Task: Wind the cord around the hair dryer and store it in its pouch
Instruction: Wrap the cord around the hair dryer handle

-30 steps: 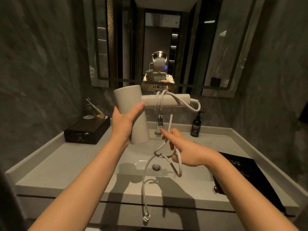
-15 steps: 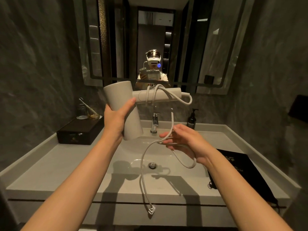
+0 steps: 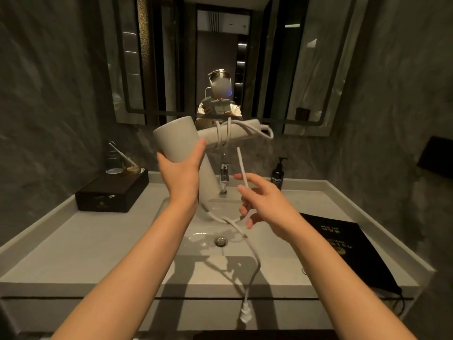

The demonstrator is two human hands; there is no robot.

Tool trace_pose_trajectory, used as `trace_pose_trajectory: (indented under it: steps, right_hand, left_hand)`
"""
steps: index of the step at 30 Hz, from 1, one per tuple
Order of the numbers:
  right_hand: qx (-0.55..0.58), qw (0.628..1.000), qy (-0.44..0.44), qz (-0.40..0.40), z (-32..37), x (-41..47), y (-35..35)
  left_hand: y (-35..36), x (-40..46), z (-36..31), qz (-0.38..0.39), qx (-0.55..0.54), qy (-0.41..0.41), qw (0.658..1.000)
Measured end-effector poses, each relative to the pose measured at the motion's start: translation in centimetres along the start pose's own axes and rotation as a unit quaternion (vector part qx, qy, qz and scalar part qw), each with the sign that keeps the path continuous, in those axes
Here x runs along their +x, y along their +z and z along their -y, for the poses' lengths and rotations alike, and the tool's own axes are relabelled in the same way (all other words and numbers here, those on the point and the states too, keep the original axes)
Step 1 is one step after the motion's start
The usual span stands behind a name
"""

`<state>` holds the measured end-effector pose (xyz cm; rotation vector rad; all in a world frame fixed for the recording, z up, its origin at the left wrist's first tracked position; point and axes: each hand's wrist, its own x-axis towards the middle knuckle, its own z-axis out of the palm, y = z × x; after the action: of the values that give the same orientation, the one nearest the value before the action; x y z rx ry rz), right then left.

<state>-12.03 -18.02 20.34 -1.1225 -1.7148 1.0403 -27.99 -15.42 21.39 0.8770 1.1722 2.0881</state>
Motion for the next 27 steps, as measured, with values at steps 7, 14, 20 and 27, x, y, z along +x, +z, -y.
trace_pose_trajectory:
  steps: [7,14,20,27]
  right_hand:
    - [0.073,0.993,-0.008,0.089,0.0,-1.5,-2.3]
    - [-0.190,0.972,-0.103,0.089,1.9,-2.0,-4.3]
    - [-0.462,0.852,-0.236,-0.068,4.5,-1.5,-6.9]
    - [-0.487,0.806,-0.305,-0.139,5.4,-0.9,-8.4]
  left_hand:
    - [-0.5,1.1,-0.2,0.006,0.045,0.073,0.996]
    - [-1.4,2.0,-0.9,0.088,0.160,0.202,0.962]
    - [-2.9,3.7,-2.3,0.232,0.245,0.194,0.921]
    - [-4.3,2.2,-3.4,0.401,0.153,0.026,0.903]
